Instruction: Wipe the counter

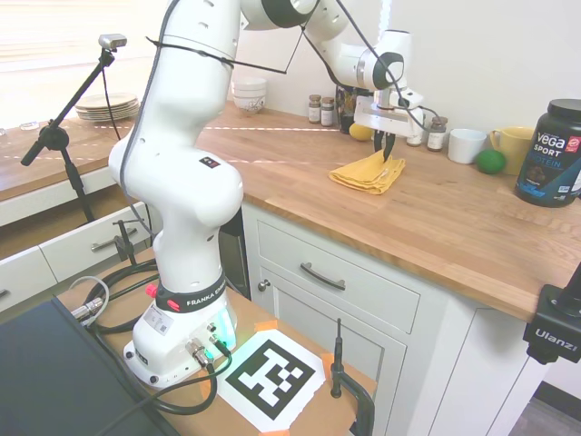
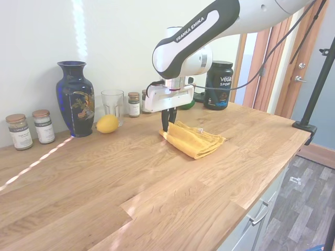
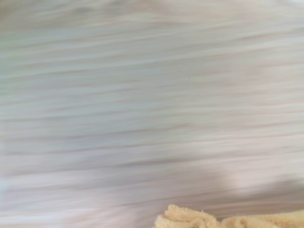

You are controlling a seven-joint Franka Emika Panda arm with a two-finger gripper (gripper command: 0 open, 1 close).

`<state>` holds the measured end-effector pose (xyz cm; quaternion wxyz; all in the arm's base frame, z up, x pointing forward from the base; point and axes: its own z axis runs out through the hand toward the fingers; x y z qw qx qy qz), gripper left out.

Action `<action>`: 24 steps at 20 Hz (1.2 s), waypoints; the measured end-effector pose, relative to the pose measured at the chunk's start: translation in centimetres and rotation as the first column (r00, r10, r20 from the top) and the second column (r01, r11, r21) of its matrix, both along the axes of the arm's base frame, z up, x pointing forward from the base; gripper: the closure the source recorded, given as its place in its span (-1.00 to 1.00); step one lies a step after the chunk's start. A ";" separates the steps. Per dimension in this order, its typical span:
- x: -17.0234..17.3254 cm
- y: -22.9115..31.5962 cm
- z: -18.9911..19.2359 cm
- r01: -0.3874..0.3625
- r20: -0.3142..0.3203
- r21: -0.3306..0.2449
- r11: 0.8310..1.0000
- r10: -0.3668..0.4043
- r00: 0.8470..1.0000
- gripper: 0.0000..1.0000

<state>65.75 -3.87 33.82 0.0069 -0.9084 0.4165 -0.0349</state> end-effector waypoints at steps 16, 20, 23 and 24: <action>-1.1 17.8 -0.5 -0.017 0.037 -0.016 1.000 0.018 0.999 1.00; -1.4 22.8 -0.6 -0.023 0.053 -0.017 1.000 0.024 0.998 1.00; -1.3 25.6 -0.6 -0.025 0.063 -0.017 1.000 0.026 0.998 1.00; -1.3 26.2 -0.6 -0.025 0.065 -0.016 1.000 0.026 0.998 1.00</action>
